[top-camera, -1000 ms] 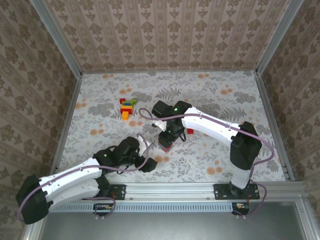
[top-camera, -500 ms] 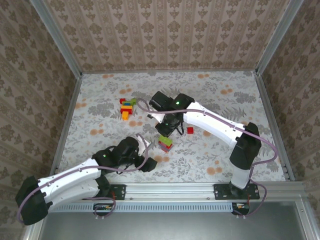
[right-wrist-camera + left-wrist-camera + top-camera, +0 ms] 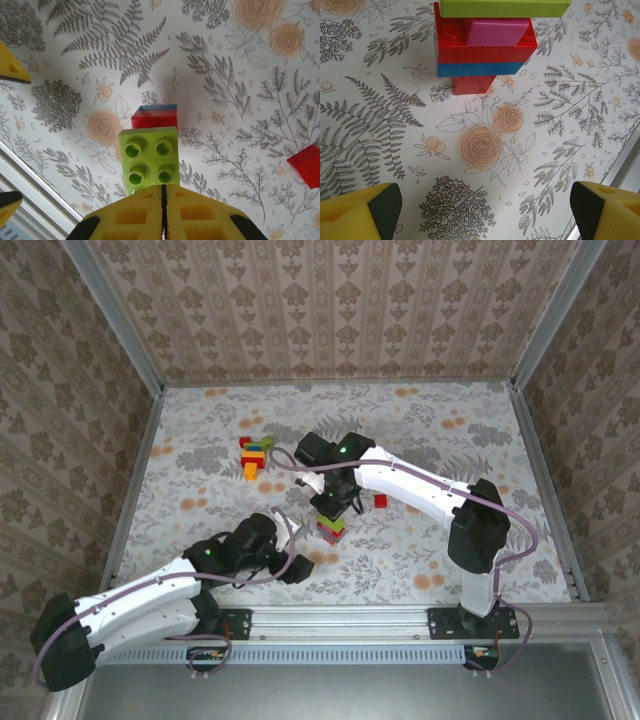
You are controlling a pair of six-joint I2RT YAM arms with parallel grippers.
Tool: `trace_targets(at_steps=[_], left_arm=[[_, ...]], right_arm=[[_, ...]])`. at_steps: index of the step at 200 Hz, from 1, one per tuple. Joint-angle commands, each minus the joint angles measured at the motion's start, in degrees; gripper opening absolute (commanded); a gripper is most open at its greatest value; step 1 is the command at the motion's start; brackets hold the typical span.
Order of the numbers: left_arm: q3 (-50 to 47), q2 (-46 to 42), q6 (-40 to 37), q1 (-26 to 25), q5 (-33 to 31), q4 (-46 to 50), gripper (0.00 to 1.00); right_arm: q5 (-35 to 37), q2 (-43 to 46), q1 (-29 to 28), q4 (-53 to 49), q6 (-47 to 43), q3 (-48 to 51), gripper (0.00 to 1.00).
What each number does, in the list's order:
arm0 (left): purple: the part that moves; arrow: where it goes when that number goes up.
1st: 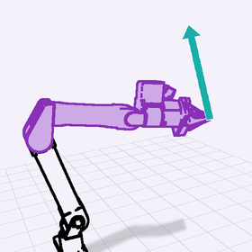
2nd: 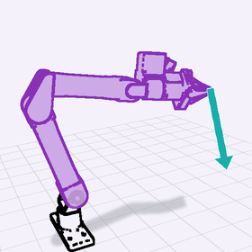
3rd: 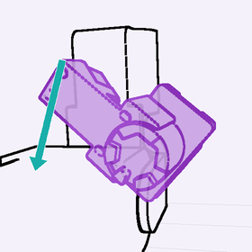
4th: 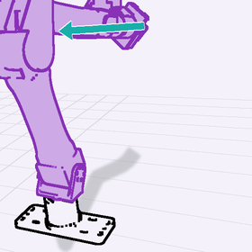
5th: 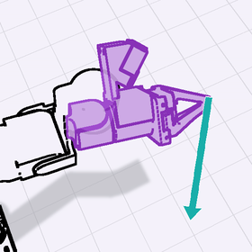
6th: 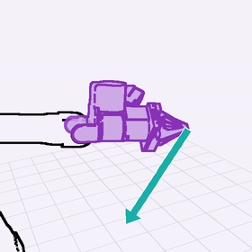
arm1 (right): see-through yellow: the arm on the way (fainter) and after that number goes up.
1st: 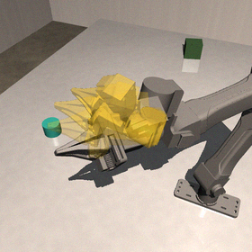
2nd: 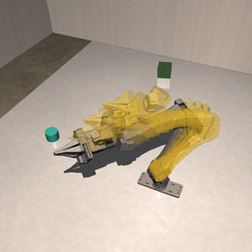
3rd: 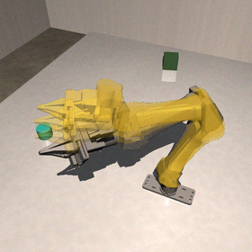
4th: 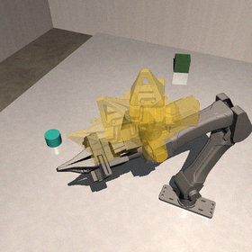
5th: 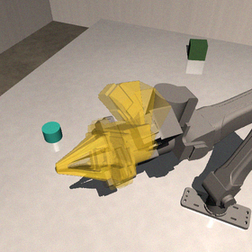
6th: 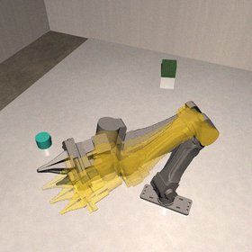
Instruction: Assemble a carrot with lego
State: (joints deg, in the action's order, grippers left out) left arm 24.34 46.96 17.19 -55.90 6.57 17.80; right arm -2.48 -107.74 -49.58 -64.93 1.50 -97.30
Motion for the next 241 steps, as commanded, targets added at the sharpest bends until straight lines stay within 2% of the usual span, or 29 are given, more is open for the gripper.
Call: trace_targets(at_steps=[1,79,159,241], left_arm=[[-0.2,-0.4,0.4,-0.5,-0.5,0.3,0.90],[-0.1,-0.2,0.3,-0.5,-0.4,0.4,0.90],[-0.1,-0.1,0.4,-0.4,-0.5,0.3,0.90],[-0.2,-0.3,0.4,-0.4,-0.4,0.3,0.90]], right_arm=[[-1.1,2.0,-0.4,-1.1,0.8,2.3,0.10],[-1.6,3.0,-0.4,0.5,0.8,5.5,0.10],[-0.7,4.9,-0.5,0.0,1.0,0.4,0.11],[-2.6,1.3,-0.5,1.3,0.6,1.6,0.10]])
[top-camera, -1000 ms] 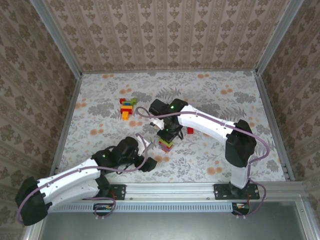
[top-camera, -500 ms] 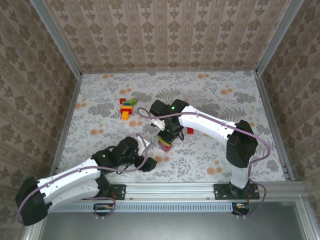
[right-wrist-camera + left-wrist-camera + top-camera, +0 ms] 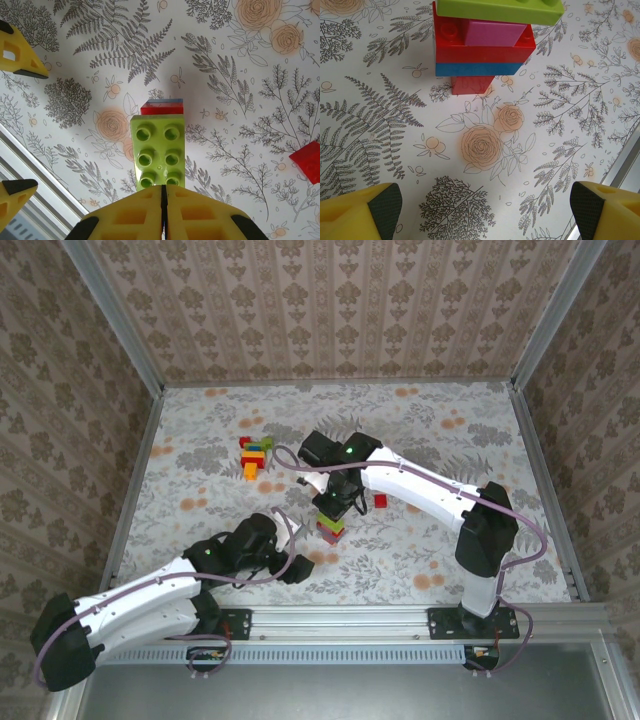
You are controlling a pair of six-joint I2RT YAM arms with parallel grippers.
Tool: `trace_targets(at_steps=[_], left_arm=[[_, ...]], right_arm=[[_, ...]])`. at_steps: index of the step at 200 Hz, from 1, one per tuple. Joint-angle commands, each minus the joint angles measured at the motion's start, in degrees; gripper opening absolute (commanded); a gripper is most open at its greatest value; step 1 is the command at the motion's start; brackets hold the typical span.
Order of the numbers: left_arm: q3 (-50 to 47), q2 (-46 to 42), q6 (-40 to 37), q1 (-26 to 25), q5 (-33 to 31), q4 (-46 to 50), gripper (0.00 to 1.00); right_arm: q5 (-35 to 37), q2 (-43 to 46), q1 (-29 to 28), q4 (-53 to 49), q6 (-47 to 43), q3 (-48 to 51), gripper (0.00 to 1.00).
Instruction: Assemble a carrot with lego
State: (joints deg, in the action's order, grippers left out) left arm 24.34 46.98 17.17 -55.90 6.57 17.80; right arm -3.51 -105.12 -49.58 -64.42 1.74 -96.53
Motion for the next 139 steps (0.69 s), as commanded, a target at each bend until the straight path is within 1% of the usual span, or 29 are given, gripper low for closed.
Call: trace_targets(at_steps=[1,48,78,139], left_arm=[[-0.2,-0.3,0.4,-0.4,-0.4,0.3,0.90],[-0.2,-0.2,0.3,-0.4,-0.4,0.3,0.90],[-0.2,-0.2,0.3,-0.5,-0.4,0.3,0.90],[-0.2,-0.1,0.3,-0.5,-0.3,0.1,0.90]], right_arm=[[-1.7,-1.4,-0.5,0.9,0.3,0.9,0.10],[-2.8,-2.6,-0.5,2.7,0.0,2.0,0.10],[-3.0,-3.8,-0.4,2.6,-0.2,2.1,0.10],[-2.5,-3.3,-0.4,1.6,0.2,3.9,0.10]])
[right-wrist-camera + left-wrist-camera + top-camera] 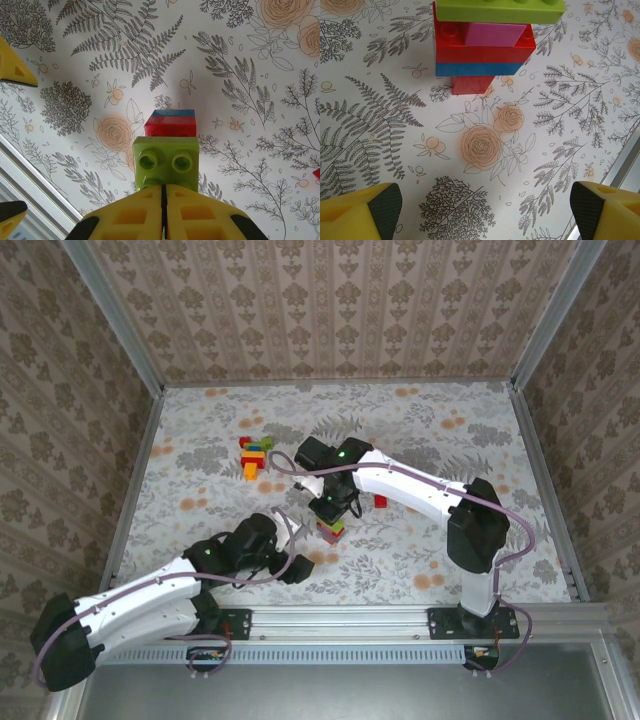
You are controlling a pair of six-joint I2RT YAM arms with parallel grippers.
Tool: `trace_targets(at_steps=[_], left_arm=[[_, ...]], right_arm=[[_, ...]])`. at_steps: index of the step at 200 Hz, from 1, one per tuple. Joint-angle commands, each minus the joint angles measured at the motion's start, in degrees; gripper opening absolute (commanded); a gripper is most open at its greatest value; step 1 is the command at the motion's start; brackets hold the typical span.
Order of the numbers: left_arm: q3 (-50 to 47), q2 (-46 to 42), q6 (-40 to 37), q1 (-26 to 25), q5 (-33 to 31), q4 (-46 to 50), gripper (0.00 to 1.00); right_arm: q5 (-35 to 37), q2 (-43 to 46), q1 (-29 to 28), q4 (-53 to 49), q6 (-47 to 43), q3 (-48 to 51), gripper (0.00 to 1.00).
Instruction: Assemble a carrot with lego
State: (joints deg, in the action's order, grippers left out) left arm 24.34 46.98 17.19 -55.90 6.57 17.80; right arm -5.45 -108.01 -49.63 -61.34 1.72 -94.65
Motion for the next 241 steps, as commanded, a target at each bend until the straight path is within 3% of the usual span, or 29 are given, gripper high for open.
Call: trace_targets(at_steps=[1,139,215,241], left_arm=[[-0.2,-0.1,0.3,-0.4,-0.4,0.1,0.90],[-0.2,0.0,0.3,-0.5,-0.3,0.1,0.90],[-0.2,0.0,0.2,-0.5,-0.4,0.1,0.91],[-0.2,-0.1,0.1,-0.5,-0.4,0.1,0.91]], right_arm=[[-0.6,-0.4,-0.4,-1.6,0.2,2.0,0.10],[-0.9,1.0,-0.2,2.3,1.3,11.4,0.10],[2.0,4.0,0.1,-0.1,0.4,-0.7,0.14],[3.7,6.2,0.1,-1.1,0.2,-4.0,0.19]])
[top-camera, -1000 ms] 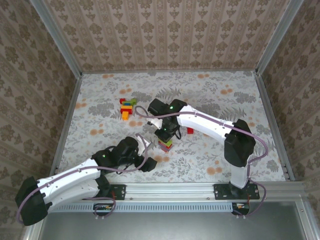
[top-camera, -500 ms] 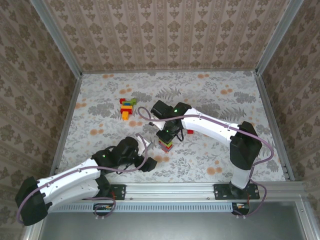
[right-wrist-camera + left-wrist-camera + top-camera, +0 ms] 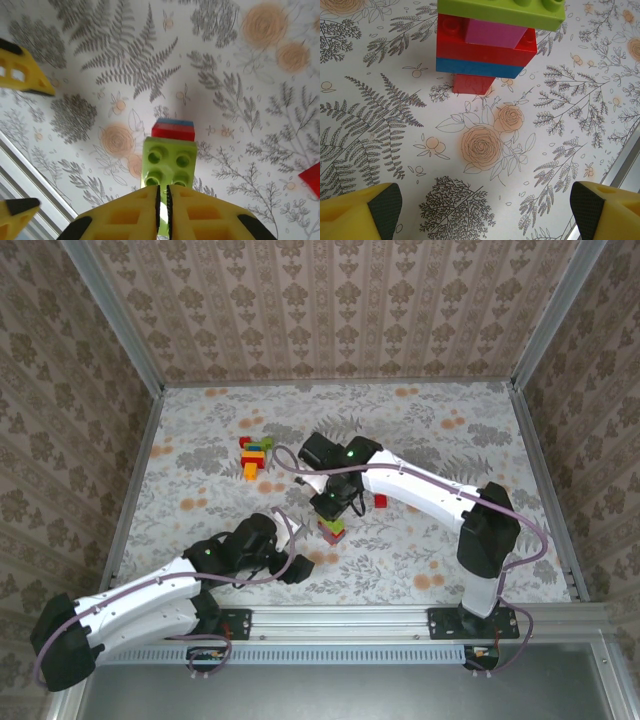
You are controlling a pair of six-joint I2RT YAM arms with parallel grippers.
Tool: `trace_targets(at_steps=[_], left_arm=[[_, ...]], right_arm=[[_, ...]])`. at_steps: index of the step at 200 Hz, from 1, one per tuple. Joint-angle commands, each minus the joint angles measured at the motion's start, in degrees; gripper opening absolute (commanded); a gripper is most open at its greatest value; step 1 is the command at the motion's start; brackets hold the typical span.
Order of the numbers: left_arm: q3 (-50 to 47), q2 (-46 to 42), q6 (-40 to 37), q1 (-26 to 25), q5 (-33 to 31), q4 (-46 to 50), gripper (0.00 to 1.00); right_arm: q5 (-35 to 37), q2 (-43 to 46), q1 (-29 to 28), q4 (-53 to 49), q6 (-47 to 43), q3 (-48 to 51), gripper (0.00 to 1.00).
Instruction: Assemble a carrot with lego
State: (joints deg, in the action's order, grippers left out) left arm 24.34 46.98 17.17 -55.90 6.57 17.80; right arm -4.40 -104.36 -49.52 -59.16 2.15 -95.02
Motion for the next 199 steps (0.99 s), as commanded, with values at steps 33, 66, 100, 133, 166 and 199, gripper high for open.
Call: trace_targets(at_steps=[33,66,100,133,166,199], left_arm=[[0.0,0.3,0.1,-0.4,-0.4,-0.1,0.91],[0.0,0.4,-0.1,-0.4,-0.4,-0.2,0.92],[0.0,0.0,-0.1,-0.4,-0.8,-0.1,0.96],[-0.1,-0.2,-0.1,-0.4,-1.0,-0.2,0.97],[-0.1,-0.2,-0.1,-0.5,-1.2,-0.1,0.98],[-0.2,-0.5,0.0,-0.4,-1.3,0.0,0.99]], right_arm=[[10.3,6.4,0.7,-3.7,1.3,-3.9,0.49],[18.0,8.7,5.3,-2.3,6.1,3.7,0.67],[20.1,12.1,11.8,5.9,13.0,18.4,0.70],[16.9,13.9,14.8,13.1,15.9,27.3,0.72],[15.7,11.1,15.6,17.0,17.0,29.0,0.72],[15.1,8.3,16.6,19.6,17.6,28.6,0.70]])
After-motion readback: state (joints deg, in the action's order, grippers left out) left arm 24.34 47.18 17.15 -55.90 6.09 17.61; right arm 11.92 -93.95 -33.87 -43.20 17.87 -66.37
